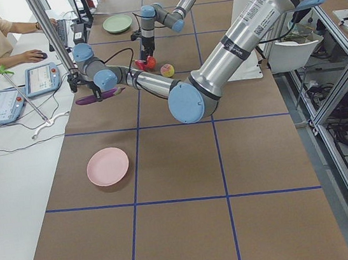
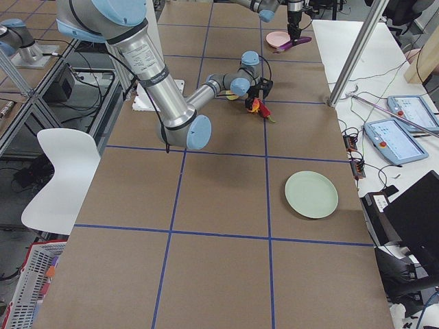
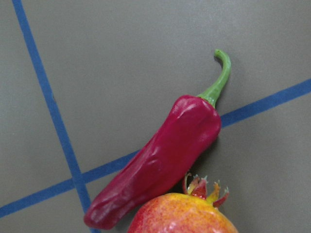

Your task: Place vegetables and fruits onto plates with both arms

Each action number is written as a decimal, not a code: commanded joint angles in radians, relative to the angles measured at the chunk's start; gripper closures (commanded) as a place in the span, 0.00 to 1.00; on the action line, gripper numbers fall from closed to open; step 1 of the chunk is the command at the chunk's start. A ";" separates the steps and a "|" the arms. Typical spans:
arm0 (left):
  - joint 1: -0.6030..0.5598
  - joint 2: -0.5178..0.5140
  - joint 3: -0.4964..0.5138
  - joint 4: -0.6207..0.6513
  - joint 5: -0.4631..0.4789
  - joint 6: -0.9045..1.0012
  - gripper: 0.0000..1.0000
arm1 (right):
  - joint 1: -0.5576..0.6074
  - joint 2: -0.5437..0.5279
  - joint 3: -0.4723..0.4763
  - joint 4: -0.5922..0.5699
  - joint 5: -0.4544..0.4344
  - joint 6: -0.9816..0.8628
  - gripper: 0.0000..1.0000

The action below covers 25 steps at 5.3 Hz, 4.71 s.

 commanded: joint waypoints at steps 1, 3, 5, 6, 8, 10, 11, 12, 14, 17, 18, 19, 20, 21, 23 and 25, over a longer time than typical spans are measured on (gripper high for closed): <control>-0.070 0.100 0.033 0.009 0.009 0.268 1.00 | -0.006 -0.004 0.010 0.031 -0.006 -0.002 0.99; -0.095 0.091 0.214 0.023 0.018 0.333 1.00 | 0.044 -0.012 0.069 0.055 0.005 -0.008 1.00; -0.097 0.096 0.283 0.024 0.131 0.447 1.00 | 0.220 -0.053 0.094 0.055 0.086 -0.101 1.00; -0.097 0.094 0.306 0.023 0.189 0.443 0.49 | 0.300 -0.116 0.088 0.057 0.088 -0.178 1.00; -0.098 0.083 0.237 0.026 0.228 0.396 0.00 | 0.426 -0.180 -0.003 0.058 0.088 -0.357 1.00; -0.044 0.082 0.061 0.026 0.102 0.116 0.00 | 0.533 -0.187 -0.190 0.065 0.071 -0.572 1.00; 0.024 0.079 -0.030 0.024 0.098 -0.075 0.00 | 0.549 -0.185 -0.267 0.069 0.022 -0.585 1.00; 0.099 0.077 -0.116 0.026 0.099 -0.224 0.00 | 0.549 -0.185 -0.354 0.142 -0.033 -0.587 1.00; 0.226 -0.020 -0.138 0.029 0.121 -0.419 0.00 | 0.555 -0.185 -0.412 0.173 -0.053 -0.608 0.82; 0.300 -0.122 -0.131 0.041 0.153 -0.528 0.00 | 0.569 -0.184 -0.396 0.215 -0.041 -0.626 0.00; 0.360 -0.184 -0.100 0.041 0.180 -0.749 0.00 | 0.573 -0.184 -0.349 0.213 0.015 -0.622 0.00; 0.418 -0.297 0.017 0.038 0.278 -0.941 0.00 | 0.579 -0.184 -0.320 0.213 0.070 -0.616 0.00; 0.444 -0.326 0.046 0.041 0.329 -1.165 0.00 | 0.580 -0.184 -0.303 0.213 0.082 -0.610 0.00; 0.498 -0.378 0.126 0.040 0.431 -1.374 0.00 | 0.580 -0.188 -0.294 0.213 0.095 -0.604 0.00; 0.535 -0.426 0.248 0.044 0.525 -1.521 0.00 | 0.580 -0.223 -0.236 0.212 0.095 -0.599 0.00; 0.566 -0.426 0.256 0.046 0.529 -1.589 0.00 | 0.578 -0.225 -0.226 0.209 0.097 -0.599 0.00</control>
